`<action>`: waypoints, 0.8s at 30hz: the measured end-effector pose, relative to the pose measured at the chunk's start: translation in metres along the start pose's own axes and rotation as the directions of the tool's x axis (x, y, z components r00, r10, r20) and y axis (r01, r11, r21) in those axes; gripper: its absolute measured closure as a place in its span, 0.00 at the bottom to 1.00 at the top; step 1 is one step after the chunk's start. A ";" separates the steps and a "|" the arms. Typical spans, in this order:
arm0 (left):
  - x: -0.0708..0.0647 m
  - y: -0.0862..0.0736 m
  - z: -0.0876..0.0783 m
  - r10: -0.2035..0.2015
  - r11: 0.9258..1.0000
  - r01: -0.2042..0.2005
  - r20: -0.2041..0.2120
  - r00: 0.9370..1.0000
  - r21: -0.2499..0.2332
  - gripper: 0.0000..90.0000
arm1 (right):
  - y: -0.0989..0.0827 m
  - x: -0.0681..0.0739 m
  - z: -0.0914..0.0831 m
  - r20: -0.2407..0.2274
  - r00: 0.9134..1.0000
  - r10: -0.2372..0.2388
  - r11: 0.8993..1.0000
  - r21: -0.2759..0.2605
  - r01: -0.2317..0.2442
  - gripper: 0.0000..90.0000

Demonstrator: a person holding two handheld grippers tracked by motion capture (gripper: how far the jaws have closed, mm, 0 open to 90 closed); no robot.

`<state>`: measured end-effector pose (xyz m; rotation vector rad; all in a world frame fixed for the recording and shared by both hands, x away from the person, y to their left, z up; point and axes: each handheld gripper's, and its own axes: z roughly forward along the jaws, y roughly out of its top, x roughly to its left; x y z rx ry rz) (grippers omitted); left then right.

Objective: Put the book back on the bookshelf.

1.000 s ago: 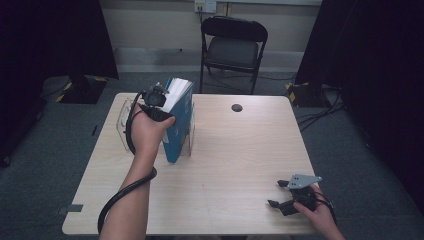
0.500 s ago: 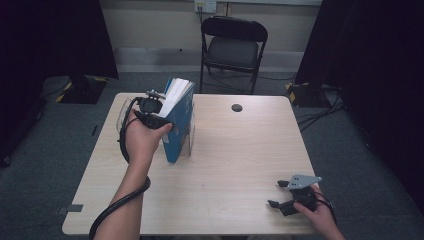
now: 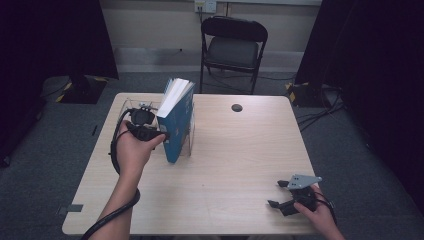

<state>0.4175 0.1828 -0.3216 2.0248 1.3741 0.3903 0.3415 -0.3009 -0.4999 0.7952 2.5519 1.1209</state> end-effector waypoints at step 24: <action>0.021 -0.048 0.015 -0.034 0.999 0.033 0.057 0.998 0.022 0.46 | 0.000 0.000 0.000 -0.003 1.000 0.001 1.000 0.002 -0.001 0.17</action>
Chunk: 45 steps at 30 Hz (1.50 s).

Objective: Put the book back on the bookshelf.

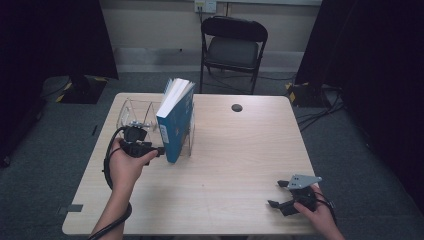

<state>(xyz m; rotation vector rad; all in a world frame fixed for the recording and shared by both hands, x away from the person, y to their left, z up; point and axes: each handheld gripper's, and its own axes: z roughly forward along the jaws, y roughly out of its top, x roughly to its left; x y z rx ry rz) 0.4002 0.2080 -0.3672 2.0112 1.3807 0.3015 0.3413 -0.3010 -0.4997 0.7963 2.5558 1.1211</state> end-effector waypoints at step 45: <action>-0.009 -0.079 0.054 0.057 0.997 -0.060 0.053 0.997 0.055 0.44 | 0.000 0.000 0.000 0.001 1.000 0.000 1.000 0.000 0.000 0.17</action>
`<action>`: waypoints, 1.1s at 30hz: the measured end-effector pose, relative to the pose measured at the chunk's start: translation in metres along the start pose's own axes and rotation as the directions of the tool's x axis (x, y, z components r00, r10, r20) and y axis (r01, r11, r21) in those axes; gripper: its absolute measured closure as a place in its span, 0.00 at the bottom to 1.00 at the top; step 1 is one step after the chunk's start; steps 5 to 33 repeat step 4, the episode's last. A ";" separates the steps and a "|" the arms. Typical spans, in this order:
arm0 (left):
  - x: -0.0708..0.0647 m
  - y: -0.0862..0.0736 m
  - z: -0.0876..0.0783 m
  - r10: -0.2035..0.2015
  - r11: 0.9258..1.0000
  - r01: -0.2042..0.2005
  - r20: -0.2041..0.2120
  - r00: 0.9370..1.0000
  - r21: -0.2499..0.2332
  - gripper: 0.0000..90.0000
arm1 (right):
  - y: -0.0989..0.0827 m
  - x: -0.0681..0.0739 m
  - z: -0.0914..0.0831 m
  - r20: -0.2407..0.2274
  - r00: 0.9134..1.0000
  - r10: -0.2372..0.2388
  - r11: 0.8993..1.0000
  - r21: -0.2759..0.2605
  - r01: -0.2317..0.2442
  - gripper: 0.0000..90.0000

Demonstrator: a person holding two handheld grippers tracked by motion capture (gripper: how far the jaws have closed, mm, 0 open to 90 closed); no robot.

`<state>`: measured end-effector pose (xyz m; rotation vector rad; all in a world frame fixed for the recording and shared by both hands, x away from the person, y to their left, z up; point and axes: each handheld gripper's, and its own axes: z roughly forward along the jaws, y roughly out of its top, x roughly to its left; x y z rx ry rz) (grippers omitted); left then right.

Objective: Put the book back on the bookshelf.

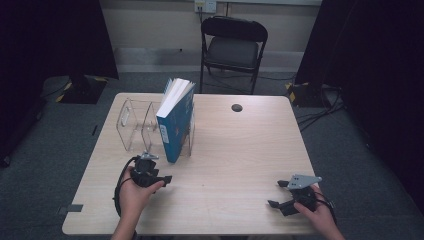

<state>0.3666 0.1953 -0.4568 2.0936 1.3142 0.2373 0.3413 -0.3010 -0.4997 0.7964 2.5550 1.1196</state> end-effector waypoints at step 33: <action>-0.002 -0.005 0.003 0.017 1.000 -0.017 -0.012 1.000 0.004 0.44 | 0.000 0.000 0.000 -0.001 1.000 0.000 1.000 0.000 0.000 0.17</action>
